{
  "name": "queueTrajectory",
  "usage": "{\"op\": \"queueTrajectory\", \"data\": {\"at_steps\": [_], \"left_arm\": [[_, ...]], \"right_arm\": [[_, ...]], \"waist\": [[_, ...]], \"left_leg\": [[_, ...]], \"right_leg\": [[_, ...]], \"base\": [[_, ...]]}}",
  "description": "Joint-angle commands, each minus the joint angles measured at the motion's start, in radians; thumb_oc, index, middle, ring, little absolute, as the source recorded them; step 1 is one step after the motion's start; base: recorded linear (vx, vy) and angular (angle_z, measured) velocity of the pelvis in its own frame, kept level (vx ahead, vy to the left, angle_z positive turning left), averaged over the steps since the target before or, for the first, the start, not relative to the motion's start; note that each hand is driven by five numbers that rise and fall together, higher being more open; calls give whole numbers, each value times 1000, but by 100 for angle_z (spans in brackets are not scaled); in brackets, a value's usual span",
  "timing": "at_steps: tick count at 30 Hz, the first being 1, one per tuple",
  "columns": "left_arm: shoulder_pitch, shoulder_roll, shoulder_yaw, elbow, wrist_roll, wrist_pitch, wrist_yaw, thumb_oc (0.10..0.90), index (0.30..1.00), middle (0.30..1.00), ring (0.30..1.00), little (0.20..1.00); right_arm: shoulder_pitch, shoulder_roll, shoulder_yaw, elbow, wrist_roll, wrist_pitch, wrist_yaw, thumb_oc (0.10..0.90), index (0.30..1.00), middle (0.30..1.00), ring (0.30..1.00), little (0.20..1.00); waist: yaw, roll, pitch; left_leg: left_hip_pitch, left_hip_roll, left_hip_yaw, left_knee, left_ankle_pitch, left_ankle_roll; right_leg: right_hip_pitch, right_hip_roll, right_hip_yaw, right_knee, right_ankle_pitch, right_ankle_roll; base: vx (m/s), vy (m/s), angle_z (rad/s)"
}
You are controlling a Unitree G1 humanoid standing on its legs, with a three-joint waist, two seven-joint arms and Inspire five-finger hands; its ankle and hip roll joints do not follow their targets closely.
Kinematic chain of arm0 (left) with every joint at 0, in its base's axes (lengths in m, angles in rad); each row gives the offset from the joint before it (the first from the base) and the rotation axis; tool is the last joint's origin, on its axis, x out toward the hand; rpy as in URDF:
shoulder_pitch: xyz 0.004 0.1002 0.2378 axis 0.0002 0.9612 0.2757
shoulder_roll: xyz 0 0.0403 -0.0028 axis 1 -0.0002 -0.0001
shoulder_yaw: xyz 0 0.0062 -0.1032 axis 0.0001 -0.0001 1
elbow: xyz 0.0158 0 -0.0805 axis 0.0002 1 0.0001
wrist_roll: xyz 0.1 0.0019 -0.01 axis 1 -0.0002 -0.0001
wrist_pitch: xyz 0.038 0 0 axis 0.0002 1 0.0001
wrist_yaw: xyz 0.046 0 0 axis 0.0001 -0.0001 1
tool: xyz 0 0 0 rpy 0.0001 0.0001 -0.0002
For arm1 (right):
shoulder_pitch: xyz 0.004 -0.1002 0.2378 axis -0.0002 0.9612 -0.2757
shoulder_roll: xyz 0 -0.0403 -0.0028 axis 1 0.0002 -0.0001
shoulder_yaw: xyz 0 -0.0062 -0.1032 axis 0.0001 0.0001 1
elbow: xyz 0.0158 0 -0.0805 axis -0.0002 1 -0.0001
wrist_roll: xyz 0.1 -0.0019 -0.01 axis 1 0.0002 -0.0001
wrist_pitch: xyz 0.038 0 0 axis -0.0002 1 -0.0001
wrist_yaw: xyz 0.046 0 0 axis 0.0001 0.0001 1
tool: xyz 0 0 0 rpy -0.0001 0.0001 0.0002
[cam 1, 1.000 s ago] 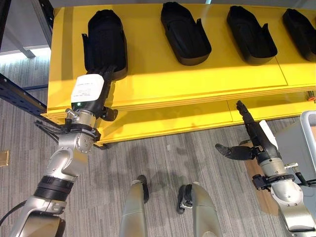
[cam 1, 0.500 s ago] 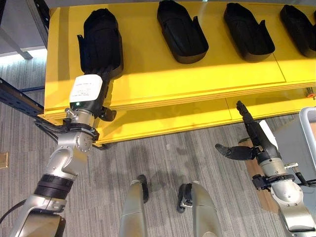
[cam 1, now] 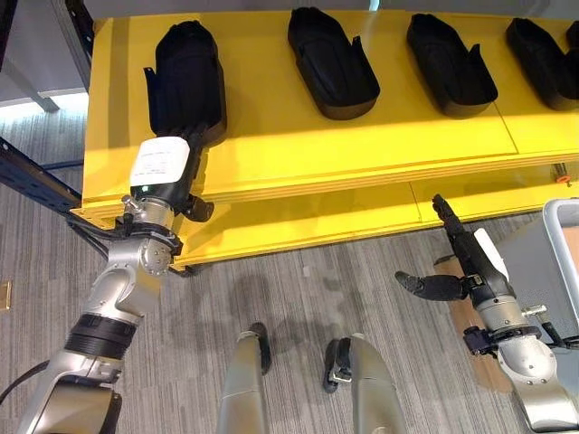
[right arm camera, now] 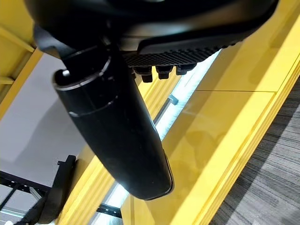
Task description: Move parts from the plastic box to the shelf.
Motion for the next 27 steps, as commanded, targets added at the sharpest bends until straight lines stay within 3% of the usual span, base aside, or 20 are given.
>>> {"op": "queueTrajectory", "data": {"at_steps": [1, 18, 27], "left_arm": [[-200, 59, 37, 36, 6, 16, 103, 900, 1000, 1000, 1000, 1000], [-266, 113, 13, 55, -16, 16, 103, 900, 1000, 1000, 1000, 1000], [-170, 102, 100, -55, 20, 10, 107, 900, 1000, 1000, 1000, 1000]], "right_arm": [[-49, -61, -42, -112, 40, -80, -26, 900, 1000, 1000, 1000, 1000], [-38, -67, -38, -103, 43, -75, -19, 900, 1000, 1000, 1000, 1000], [-47, -59, -48, -100, 33, -73, -17, 900, 1000, 1000, 1000, 1000]], "waist": [[-21, 30, -52], [-24, 32, -55], [-12, 31, -52]], "left_leg": [[66, 53, -72, -41, -80, -39], [55, 53, -70, -33, -82, -38], [52, 48, -68, -35, -83, -37]], "right_leg": [[43, 12, 35, -131, 48, 38], [35, 13, 39, -125, 46, 38], [30, 12, 35, -124, 47, 36]], "base": [[0, 0, 0], [0, 0, 0], [0, 0, 0]]}}
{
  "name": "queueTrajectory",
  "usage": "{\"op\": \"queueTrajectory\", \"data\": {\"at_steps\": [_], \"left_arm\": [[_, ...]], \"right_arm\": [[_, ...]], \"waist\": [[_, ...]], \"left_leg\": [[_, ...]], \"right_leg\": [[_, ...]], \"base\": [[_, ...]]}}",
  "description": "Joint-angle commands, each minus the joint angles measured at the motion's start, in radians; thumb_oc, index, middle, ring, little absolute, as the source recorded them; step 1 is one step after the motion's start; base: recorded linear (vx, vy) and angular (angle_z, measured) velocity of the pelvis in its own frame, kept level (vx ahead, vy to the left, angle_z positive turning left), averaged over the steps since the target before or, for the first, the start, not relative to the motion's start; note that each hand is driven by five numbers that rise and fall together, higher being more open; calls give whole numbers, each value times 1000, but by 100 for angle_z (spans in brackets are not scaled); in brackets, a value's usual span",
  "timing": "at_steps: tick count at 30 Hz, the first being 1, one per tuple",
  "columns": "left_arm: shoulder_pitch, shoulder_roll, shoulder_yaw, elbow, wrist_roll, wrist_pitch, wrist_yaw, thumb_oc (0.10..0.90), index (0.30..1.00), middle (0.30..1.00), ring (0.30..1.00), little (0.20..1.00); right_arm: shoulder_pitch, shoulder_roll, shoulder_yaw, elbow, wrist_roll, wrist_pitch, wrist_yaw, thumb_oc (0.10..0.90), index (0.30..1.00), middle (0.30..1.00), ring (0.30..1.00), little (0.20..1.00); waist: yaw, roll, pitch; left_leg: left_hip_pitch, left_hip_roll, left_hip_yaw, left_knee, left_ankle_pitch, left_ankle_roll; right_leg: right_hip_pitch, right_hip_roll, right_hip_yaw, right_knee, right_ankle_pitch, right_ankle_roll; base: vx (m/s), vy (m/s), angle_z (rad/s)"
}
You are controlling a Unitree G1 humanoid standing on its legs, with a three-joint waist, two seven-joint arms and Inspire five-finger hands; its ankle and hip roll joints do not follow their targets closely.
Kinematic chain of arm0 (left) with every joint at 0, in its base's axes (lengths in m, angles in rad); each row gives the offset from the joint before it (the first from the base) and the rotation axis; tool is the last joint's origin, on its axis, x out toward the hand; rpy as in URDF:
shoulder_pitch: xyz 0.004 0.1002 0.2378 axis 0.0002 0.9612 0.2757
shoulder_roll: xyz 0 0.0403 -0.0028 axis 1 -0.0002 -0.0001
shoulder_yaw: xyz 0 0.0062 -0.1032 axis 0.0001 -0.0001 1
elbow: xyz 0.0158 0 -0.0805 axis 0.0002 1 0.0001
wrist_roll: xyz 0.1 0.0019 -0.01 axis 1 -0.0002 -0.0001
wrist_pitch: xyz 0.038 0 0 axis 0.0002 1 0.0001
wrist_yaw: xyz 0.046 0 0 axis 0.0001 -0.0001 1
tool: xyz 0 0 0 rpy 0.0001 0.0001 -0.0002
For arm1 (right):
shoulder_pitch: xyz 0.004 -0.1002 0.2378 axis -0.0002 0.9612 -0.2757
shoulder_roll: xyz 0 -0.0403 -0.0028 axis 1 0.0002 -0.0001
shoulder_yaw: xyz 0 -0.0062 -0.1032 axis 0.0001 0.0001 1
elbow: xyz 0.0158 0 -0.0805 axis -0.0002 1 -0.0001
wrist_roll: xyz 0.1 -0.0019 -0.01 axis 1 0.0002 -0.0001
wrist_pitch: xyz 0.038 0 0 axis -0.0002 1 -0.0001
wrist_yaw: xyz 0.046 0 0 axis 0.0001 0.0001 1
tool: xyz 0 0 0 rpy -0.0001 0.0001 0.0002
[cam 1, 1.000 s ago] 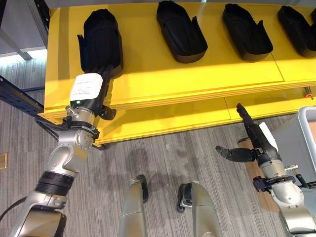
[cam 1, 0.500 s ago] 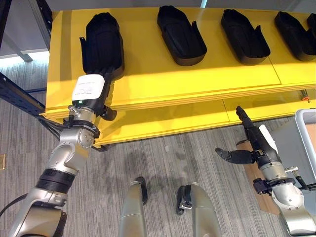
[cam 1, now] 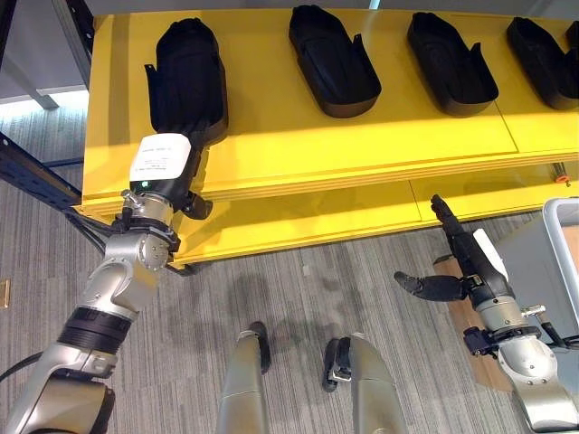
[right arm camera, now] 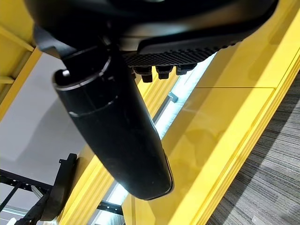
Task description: Move parts from the plastic box to the shelf.
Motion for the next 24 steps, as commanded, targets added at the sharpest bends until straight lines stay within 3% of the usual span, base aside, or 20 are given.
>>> {"op": "queueTrajectory", "data": {"at_steps": [1, 12, 24], "left_arm": [[-139, 61, 144, -64, 57, 9, 111, 900, 1000, 1000, 1000, 1000], [-87, 111, 263, -212, 148, 4, 183, 900, 1000, 1000, 1000, 1000], [3, 104, 345, -310, 190, -13, 201, 900, 1000, 1000, 1000, 1000]], "right_arm": [[-51, -58, -49, -101, 32, -74, -28, 900, 1000, 1000, 1000, 1000], [-63, -70, -45, -91, 15, -79, -30, 900, 1000, 1000, 1000, 1000], [-52, -70, -60, -106, 14, -85, -26, 900, 1000, 1000, 1000, 1000]], "waist": [[-13, 32, -51], [0, 37, -57], [7, 37, -57]], "left_leg": [[68, 47, -70, -33, -80, -41], [62, 43, -75, -34, -80, -39], [59, 42, -74, -31, -81, -39]], "right_leg": [[47, 12, 34, -125, 42, 39], [39, 13, 37, -125, 48, 39], [36, 17, 35, -123, 48, 38]], "base": [[0, 0, 0], [0, 0, 0], [0, 0, 0]]}}
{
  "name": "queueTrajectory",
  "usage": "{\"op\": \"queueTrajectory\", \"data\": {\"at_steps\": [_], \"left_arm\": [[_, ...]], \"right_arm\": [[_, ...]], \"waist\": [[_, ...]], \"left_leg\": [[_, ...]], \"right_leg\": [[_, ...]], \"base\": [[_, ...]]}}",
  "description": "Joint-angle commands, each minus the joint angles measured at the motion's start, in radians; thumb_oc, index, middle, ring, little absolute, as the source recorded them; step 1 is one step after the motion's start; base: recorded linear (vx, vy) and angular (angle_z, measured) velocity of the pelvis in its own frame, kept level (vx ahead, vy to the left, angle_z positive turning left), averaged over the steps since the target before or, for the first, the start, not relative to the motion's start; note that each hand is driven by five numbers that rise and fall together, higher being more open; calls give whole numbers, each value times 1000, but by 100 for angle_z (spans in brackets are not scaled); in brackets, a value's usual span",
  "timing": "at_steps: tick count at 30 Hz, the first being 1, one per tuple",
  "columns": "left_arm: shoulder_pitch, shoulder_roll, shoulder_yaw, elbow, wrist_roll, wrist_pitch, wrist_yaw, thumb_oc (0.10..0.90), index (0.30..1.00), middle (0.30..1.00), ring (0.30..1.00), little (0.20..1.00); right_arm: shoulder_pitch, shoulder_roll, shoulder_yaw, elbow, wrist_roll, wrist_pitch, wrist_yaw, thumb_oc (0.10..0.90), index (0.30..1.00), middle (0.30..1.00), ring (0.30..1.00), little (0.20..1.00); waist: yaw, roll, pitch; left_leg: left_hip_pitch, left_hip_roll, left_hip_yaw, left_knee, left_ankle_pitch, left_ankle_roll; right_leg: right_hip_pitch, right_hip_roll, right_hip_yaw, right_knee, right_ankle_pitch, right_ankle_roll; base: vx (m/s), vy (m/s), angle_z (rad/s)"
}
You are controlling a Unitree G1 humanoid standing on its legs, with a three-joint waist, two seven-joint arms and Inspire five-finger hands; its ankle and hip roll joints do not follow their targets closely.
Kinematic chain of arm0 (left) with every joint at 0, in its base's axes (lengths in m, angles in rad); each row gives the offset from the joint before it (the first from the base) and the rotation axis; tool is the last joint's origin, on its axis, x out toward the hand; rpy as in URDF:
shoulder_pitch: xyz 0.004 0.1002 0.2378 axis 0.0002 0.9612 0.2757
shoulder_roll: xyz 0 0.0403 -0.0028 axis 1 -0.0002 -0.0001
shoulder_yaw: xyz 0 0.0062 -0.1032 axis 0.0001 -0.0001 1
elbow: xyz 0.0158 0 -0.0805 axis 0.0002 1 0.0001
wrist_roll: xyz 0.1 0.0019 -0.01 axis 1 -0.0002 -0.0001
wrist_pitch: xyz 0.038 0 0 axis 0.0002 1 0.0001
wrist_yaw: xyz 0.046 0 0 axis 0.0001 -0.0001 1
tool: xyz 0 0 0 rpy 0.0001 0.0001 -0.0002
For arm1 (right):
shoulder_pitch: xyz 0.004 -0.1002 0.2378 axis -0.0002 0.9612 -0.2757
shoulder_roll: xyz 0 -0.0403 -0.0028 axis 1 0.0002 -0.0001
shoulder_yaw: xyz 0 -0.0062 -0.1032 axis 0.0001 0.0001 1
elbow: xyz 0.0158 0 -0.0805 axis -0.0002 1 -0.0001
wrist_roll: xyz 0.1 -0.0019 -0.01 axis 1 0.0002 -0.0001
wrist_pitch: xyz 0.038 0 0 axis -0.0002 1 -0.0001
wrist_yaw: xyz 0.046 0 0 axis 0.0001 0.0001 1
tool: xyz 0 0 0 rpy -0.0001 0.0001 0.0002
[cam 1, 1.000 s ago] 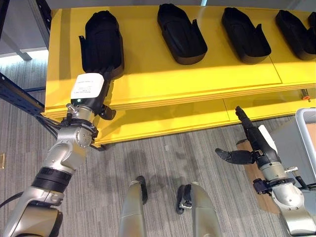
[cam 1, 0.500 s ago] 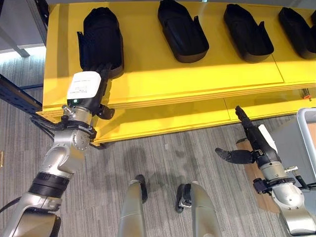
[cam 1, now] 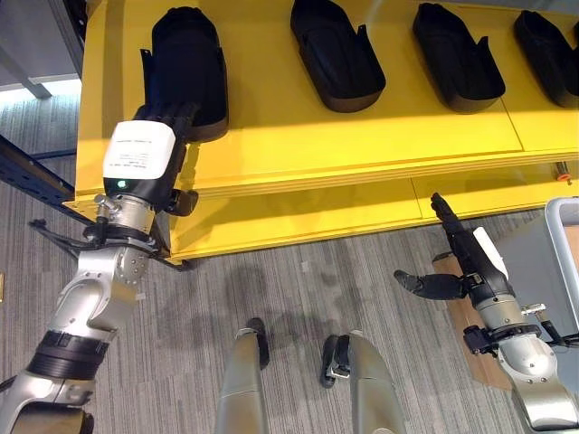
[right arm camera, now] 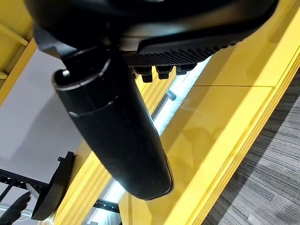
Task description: Move parts from the plastic box to the shelf.
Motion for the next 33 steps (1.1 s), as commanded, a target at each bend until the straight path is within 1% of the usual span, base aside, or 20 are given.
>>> {"op": "queueTrajectory", "data": {"at_steps": [1, 6, 10, 12, 14, 15, 17, 19, 24, 25, 26, 29, 33], "left_arm": [[-161, 45, 191, -90, 105, -12, 171, 900, 1000, 1000, 1000, 1000], [-107, 39, 211, -145, 120, -33, 163, 900, 1000, 1000, 1000, 1000], [-39, 17, 229, -199, 113, -60, 135, 900, 1000, 1000, 1000, 1000], [-9, -4, 223, -223, 90, -78, 116, 900, 1000, 1000, 1000, 1000], [-2, -11, 218, -232, 81, -83, 108, 900, 1000, 1000, 1000, 1000], [5, -28, 201, -243, 46, -96, 89, 900, 1000, 1000, 1000, 1000], [7, -35, 200, -250, 27, -100, 75, 900, 1000, 1000, 1000, 1000], [17, -64, 185, -261, -29, -111, 55, 900, 1000, 1000, 1000, 1000], [42, -85, 185, -305, -112, -127, 17, 900, 1000, 1000, 1000, 1000], [46, -95, 175, -320, -177, -139, -11, 900, 1000, 1000, 1000, 1000], [49, -93, 174, -336, -226, -145, -41, 900, 1000, 1000, 1000, 1000], [59, -84, 192, -353, -295, -148, -67, 900, 1000, 1000, 1000, 1000], [66, -53, 208, -358, -311, -144, -85, 900, 1000, 1000, 1000, 1000]], "right_arm": [[-43, -71, -61, -109, 14, -85, -29, 900, 1000, 1000, 1000, 1000], [-35, -67, -72, -113, 10, -90, -31, 900, 1000, 1000, 1000, 1000], [-33, -60, -79, -115, 7, -88, -33, 900, 1000, 1000, 1000, 1000], [-38, -57, -79, -116, 6, -86, -36, 900, 1000, 1000, 1000, 1000], [-38, -56, -77, -116, 4, -84, -38, 900, 1000, 1000, 1000, 1000], [-43, -53, -75, -113, 3, -82, -40, 900, 1000, 1000, 1000, 1000], [-43, -51, -77, -112, 3, -80, -41, 900, 1000, 1000, 1000, 1000], [-48, -45, -76, -110, -2, -75, -45, 900, 1000, 1000, 1000, 1000], [-47, -36, -80, -118, 0, -72, -43, 900, 1000, 1000, 1000, 1000], [-50, -32, -80, -118, 4, -69, -40, 900, 1000, 1000, 1000, 1000], [-49, -29, -85, -121, 8, -66, -35, 900, 1000, 1000, 1000, 1000], [-45, -20, -92, -124, 15, -61, -28, 900, 1000, 1000, 1000, 1000], [-41, -18, -94, -119, 17, -55, -16, 900, 1000, 1000, 1000, 1000]], "waist": [[-4, 47, -61], [0, 46, -59], [5, 45, -55], [6, 44, -52], [6, 45, -51], [6, 46, -49], [7, 45, -48], [7, 45, -46], [11, 46, -44], [9, 46, -43], [9, 47, -43], [12, 49, -43], [12, 51, -45]], "left_leg": [[77, 41, -72, -31, -86, -38], [77, 41, -73, -34, -84, -37], [78, 39, -74, -36, -83, -36], [77, 37, -75, -38, -82, -36], [76, 38, -74, -37, -82, -36], [76, 37, -74, -38, -81, -35], [75, 37, -73, -36, -81, -34], [75, 34, -72, -35, -82, -33], [74, 33, -71, -35, -81, -33], [73, 32, -71, -34, -81, -32], [72, 31, -71, -34, -81, -32], [68, 29, -71, -32, -79, -32], [64, 30, -71, -30, -79, -32]], "right_leg": [[54, 15, 37, -123, 48, 36], [55, 16, 38, -126, 48, 34], [55, 16, 39, -126, 50, 35], [55, 16, 38, -127, 52, 34], [54, 17, 38, -126, 52, 34], [53, 16, 38, -125, 52, 34], [53, 16, 37, -125, 53, 34], [53, 17, 38, -126, 53, 32], [49, 16, 38, -122, 55, 32], [48, 15, 38, -123, 56, 32], [46, 15, 38, -122, 56, 31], [44, 14, 38, -121, 58, 32], [43, 13, 35, -120, 59, 32]], "base": [[0, 0, 0], [0, 0, 0], [0, 0, 0], [0, 0, 0], [0, 0, 0], [0, 0, 0], [0, 0, 0], [0, 0, 0], [0, 0, 0], [0, 0, 0], [0, 0, 0], [0, 0, 0], [0, 0, 0]]}}
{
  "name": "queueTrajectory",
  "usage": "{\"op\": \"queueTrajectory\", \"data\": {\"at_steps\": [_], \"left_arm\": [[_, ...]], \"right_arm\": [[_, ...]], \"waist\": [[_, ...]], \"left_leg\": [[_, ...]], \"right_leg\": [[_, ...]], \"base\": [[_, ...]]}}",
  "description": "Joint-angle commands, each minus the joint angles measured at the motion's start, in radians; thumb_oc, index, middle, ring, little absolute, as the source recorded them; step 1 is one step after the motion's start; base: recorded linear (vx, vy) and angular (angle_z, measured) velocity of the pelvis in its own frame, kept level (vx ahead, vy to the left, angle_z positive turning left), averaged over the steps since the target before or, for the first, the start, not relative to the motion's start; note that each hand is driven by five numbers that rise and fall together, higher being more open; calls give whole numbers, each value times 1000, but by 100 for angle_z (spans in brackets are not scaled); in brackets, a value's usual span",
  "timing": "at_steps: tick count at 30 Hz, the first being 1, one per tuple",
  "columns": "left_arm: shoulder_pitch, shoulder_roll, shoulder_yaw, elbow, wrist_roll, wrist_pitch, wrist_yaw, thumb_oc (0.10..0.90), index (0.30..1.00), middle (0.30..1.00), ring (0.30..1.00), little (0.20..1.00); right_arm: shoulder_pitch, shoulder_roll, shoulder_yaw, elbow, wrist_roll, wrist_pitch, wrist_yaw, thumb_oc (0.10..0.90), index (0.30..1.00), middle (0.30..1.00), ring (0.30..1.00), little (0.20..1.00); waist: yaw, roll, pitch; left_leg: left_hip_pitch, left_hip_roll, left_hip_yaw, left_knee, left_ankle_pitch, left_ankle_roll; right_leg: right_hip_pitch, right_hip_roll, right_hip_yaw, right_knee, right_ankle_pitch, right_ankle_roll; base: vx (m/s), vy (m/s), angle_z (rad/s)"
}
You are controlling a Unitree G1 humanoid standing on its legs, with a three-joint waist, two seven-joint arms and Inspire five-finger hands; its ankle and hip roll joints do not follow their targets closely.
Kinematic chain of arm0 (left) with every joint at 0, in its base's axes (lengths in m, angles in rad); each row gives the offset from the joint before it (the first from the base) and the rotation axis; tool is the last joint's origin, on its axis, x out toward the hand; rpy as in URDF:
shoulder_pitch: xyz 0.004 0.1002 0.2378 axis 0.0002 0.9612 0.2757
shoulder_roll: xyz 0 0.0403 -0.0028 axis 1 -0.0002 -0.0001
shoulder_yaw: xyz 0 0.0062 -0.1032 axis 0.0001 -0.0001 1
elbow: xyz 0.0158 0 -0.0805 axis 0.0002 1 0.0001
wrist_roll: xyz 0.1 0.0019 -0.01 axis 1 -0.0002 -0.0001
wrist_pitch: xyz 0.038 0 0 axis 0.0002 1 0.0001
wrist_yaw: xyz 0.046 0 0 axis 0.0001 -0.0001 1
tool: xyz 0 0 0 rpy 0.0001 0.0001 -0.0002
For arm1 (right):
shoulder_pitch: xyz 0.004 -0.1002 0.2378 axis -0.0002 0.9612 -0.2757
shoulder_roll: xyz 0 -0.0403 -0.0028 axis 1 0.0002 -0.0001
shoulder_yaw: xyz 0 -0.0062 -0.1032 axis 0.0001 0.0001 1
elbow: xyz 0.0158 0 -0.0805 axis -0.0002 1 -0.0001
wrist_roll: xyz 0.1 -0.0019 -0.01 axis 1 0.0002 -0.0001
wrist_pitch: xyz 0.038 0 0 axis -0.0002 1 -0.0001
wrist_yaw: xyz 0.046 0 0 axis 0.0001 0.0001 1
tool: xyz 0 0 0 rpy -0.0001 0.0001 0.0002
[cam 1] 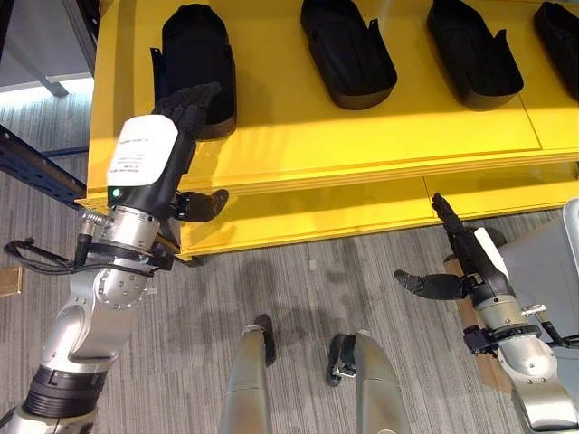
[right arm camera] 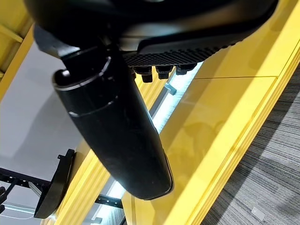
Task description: Move parts from the plastic box to the shelf.
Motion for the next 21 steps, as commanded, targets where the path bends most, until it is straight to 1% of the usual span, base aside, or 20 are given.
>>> {"op": "queueTrajectory", "data": {"at_steps": [1, 4, 7, 8, 13, 17, 21], "left_arm": [[-78, 39, 76, -85, -61, -40, 1, 900, 1000, 1000, 1000, 1000], [-75, 84, 99, -97, -86, -35, -32, 900, 1000, 1000, 1000, 1000], [-76, 105, 103, -101, -101, -37, -49, 900, 1000, 1000, 1000, 1000], [-77, 126, 103, -110, -111, -36, -72, 900, 1000, 1000, 1000, 1000], [-70, 165, 102, -119, -129, -31, -120, 900, 1000, 1000, 1000, 1000], [-78, 170, 88, -97, -131, -25, -134, 900, 1000, 1000, 1000, 1000], [-102, 173, 45, -54, -103, -10, -161, 900, 1000, 1000, 1000, 1000]], "right_arm": [[-40, -25, -93, -117, 21, -56, -6, 900, 1000, 1000, 1000, 1000], [-32, -24, -96, -118, 27, -48, 16, 900, 1000, 1000, 1000, 1000], [-30, -23, -99, -118, 29, -44, 23, 900, 1000, 1000, 1000, 1000], [-26, -24, -101, -120, 30, -40, 32, 900, 1000, 1000, 1000, 1000], [-18, -22, -105, -119, 26, -35, 47, 900, 1000, 1000, 1000, 1000], [-16, -19, -106, -115, 25, -32, 54, 900, 1000, 1000, 1000, 1000], [-14, -18, -105, -112, 28, -27, 63, 900, 1000, 1000, 1000, 1000]], "waist": [[-16, 28, -63], [-15, 29, -67], [-15, 30, -69], [-15, 31, -69], [-16, 30, -67], [-17, 29, -69], [-22, 25, -70]], "left_leg": [[56, 32, -73, -22, -83, -28], [53, 32, -73, -22, -83, -29], [52, 32, -72, -23, -82, -29], [51, 31, -73, -22, -83, -28], [48, 31, -74, -19, -82, -29], [47, 32, -74, -19, -84, -29], [47, 34, -75, -20, -83, -29]], "right_leg": [[39, 16, 34, -124, 61, 34], [36, 16, 33, -123, 59, 34], [35, 16, 34, -123, 60, 34], [34, 17, 34, -122, 60, 34], [33, 17, 34, -122, 63, 34], [33, 17, 34, -123, 62, 35], [29, 18, 36, -121, 59, 34]], "base": [[0, 0, 0], [0, 0, 0], [0, 0, 0], [0, 0, 0], [0, 0, 0], [0, 0, 0], [0, 0, 0]]}}
